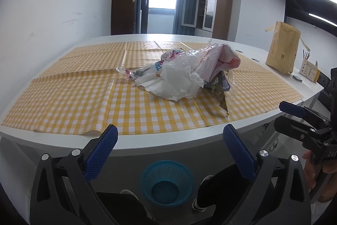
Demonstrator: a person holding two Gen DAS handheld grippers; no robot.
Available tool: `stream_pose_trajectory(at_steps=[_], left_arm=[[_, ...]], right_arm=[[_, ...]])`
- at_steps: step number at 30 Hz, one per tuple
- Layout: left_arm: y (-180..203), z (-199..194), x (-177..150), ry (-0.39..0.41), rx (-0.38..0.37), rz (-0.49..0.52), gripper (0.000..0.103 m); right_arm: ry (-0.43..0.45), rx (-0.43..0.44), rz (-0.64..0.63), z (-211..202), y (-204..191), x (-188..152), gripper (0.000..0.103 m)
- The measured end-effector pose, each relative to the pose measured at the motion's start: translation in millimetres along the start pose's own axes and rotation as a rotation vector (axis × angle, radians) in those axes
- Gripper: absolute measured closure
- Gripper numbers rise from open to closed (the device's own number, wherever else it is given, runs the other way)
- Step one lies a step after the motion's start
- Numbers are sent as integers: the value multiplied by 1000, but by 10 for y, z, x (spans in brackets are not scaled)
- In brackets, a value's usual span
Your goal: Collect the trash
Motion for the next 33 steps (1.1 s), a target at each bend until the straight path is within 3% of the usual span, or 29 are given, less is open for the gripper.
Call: stream_pose_trajectory(at_steps=[21,33], left_arm=[[-120,-36,77,21,-9,-64,6],[-99,123,396,49,-9,-45,6]], right_arm=[[4,-7,11,-8,28,-8,8],[18,-69,-13,118,307,327,9]])
Point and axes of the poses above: each gripper's, at about its wrist camera, not at the fingertips, and z roughly the way its jaws point, y to its right, x to its top, the point moved 10 cm from there along z, roughly the way its jaws point, and after that the axes turned 15 degrees about -z, right-handed, at the moved point
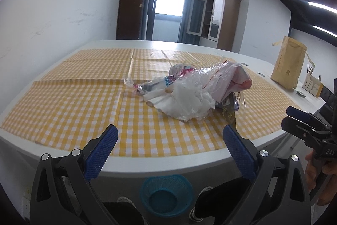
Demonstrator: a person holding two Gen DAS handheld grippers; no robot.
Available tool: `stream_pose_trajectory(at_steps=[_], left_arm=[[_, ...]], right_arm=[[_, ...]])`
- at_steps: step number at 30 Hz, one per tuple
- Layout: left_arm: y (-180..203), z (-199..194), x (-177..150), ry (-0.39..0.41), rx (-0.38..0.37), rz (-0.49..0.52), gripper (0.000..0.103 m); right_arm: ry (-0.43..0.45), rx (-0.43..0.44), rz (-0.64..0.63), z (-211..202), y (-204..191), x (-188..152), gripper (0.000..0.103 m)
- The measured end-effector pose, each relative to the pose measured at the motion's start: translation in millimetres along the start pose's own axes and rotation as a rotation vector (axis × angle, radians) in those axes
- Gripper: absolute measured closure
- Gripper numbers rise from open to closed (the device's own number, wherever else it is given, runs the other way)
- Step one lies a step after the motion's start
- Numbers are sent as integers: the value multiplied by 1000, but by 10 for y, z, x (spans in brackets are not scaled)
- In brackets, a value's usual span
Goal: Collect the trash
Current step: 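Move both open tools toward the pile of plastic trash, then grasp the pink plastic bag with the right tool while the left tool grasps clear film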
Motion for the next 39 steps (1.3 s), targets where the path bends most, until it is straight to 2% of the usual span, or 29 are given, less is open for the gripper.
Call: stream_pose_trajectory(at_steps=[8,17,21,29,35,37,39], left_arm=[[143,335,171,-13,-21,57,6],[130,693,319,-36,-25,45,6],[166,831,388,-46,-28,50,6],[333,1175,527,-68,-34,81,6],[427,1456,653,-100,-44,100,10],[485,1550,659,-121,-50,121,13],[551,1631,667,-135,-57,142,20]], right_arm=[[-17,-26,20,293,263,172,11],[-64,-42,50,644,559,224,26],[-74,-30,89,766,728,218,37],[-99,-22,85,934,902,222,61],[-118,7,70,1051,902,224,76],[-121,10,61,1068,888,234,87],[-115,6,50,1072,900,270,90]])
Point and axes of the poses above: each gripper's, at about its wrist camera, not at the fingertips, and z roughly the way its jaws point, y to its right, x to its top, the point moved 10 cm from there along z, roughly the way its jaws point, and after that the axes turned 15 degrees about -z, right-handed, at the moved point
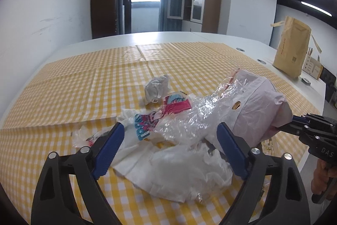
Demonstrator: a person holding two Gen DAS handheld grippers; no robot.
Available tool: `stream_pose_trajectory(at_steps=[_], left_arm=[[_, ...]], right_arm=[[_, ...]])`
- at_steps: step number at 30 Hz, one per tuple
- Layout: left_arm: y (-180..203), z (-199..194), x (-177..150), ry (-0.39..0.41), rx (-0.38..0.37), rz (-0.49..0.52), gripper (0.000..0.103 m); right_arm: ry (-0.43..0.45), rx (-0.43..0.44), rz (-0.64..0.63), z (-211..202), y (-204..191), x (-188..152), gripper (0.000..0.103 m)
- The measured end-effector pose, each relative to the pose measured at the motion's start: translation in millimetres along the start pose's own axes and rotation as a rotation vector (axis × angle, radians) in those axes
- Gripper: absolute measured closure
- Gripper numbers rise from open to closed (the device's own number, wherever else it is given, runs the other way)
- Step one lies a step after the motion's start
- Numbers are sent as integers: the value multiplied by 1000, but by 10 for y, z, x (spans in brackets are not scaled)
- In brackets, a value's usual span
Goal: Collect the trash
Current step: 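Grasp the pink plastic bag with the right tool while the left tool grasps clear film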
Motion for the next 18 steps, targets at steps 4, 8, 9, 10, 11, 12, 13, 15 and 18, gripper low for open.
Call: stream_pose_trajectory(at_steps=[4,8,9,10,11,12,13,15,18], left_arm=[[56,141,11,-28,-2,-2,40],[121,220,-19,-43,10,33,74],[117,205,-8,-37,8,26,76],[111,183,11,-30,1,14,77],[101,153,37,-19,-7,1,77],[87,120,67,-8,-13,-12,77],[78,95,104,2,-19,-22,77],[45,-8,195,32,-28,-49,78],[31,-124,314,51,-58,-87,79]], right_arm=[[14,-14,-22,-17,7,76,93],[37,-31,-36,-79,15,135,95],[47,-37,-37,-107,23,159,95],[53,-41,-38,-127,34,180,96],[62,-44,-38,-149,45,196,96],[71,-48,-40,-181,53,224,96],[78,-52,-41,-205,55,249,96],[100,-63,-42,-271,62,313,96],[132,-77,-44,-378,63,422,97]])
Point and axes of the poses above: each gripper's, at about its wrist camera, not at the fingertips, and z roughly the way its jaws point, y to its right, x to its top, the point moved 10 cm from there along z, roughly the way its jaws point, and after that the axes turned 15 degrees about -z, right-handed, at the moved point
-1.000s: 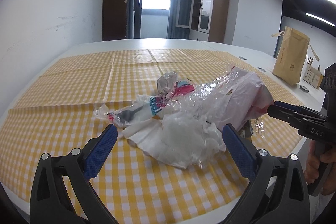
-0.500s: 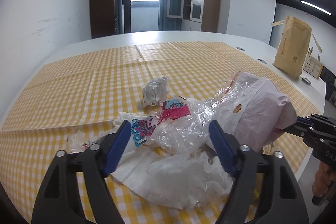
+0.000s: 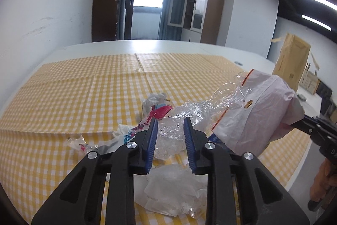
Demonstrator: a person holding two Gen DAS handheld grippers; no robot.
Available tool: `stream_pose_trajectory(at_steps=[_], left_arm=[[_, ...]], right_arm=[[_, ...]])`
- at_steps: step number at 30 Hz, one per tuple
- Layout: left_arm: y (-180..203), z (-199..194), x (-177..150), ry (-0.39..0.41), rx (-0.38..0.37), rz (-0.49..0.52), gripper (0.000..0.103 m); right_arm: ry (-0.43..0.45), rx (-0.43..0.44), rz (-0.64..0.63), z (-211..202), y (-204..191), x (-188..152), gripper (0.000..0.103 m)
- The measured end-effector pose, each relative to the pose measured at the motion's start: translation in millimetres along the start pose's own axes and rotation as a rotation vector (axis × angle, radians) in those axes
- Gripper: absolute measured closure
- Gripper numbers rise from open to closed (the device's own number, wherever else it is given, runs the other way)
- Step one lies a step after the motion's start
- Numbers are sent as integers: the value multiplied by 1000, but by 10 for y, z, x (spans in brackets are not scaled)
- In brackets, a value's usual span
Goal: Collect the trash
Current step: 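Grasp the pink plastic bag with the right tool while the left tool grasps clear film, then lift both held items off the table and carry them toward the blue basket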
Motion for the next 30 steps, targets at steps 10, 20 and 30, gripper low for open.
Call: stream_pose_trajectory(at_steps=[10,20,30], left_arm=[[-21,-623,172,85,-35,-51,79],[-136,-1323,-68,149,5,-74,79],[-224,-1924,-500,176,-28,-141,79]], right_arm=[[59,-12,-15,-324,-87,173,98],[85,4,-38,-661,-353,20,98],[120,28,-56,-1186,-686,-144,98]])
Point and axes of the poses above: each gripper's, at about its wrist camera, not at the fingertips, and z roughly the way its jaws point, y to its right, x to its top, the point moved 10 cm from there along z, roughly the way its jaws point, and after that the axes turned 15 degrees about -z, right-handed, at the moved point
